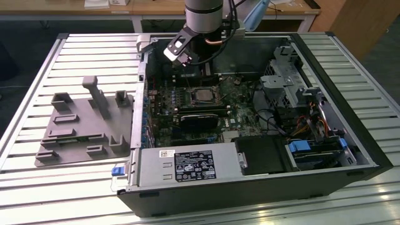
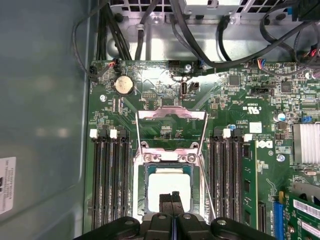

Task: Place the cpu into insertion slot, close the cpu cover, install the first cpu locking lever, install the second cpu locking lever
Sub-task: 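Close the cpu cover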

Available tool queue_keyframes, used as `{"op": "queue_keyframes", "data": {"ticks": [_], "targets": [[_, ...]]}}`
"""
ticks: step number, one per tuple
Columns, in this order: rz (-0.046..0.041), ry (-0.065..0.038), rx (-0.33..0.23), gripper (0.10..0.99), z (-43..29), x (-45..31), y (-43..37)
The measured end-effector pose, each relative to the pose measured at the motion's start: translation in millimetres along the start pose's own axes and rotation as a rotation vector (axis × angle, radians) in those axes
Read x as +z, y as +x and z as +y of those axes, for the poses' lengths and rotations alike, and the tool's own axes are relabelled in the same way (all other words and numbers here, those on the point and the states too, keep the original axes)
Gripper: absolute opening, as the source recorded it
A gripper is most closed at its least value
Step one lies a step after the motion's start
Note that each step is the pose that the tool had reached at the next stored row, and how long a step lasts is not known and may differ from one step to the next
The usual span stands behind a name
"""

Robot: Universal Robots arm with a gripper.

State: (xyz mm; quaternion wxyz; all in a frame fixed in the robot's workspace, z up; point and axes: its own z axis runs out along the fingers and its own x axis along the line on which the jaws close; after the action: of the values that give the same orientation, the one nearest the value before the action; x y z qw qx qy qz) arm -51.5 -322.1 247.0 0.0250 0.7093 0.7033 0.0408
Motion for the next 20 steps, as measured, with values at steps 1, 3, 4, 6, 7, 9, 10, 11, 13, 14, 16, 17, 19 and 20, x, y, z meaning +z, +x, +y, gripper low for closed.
{"op": "queue_keyframes", "data": {"ticks": [1, 3, 4, 6, 7, 9, 10, 11, 13, 14, 16, 17, 19, 20], "targets": [[0.0, 0.0, 0.0, 0.106, 0.1, -1.6, 0.0], [-0.0001, 0.0, 0.0, 0.106, 0.4, -5.0, 0.1], [0.0, 0.0, 0.0, 0.106, 0.6, -6.7, 0.1], [0.0, 0.0, 0.0, 0.106, 0.9, -9.9, 0.2], [0.0, 0.0, 0.0, 0.106, 1.0, -10.7, 0.2], [0.0003, 0.0, 0.0, 0.106, 1.0, -10.7, 0.3], [0.0003, 0.0, 0.0, 0.106, 1.0, -10.7, 0.3], [0.0001, 0.0, 0.0, 0.106, 1.0, -10.8, 0.3], [0.0001, 0.0, 0.0, 0.106, 1.2, -10.9, 0.2], [0.0, 0.0, 0.0, 0.106, 1.6, -10.9, 0.2], [-0.0001, 0.0, 0.0, 0.106, 3.7, -10.7, 0.3], [0.0, 0.0, 0.0, 0.106, 5.1, -10.6, 0.3], [0.0, 0.0, 0.0, 0.106, 8.0, -10.3, 0.3], [0.0, 0.0, 0.0, 0.106, 9.8, -10.1, 0.3]]}}
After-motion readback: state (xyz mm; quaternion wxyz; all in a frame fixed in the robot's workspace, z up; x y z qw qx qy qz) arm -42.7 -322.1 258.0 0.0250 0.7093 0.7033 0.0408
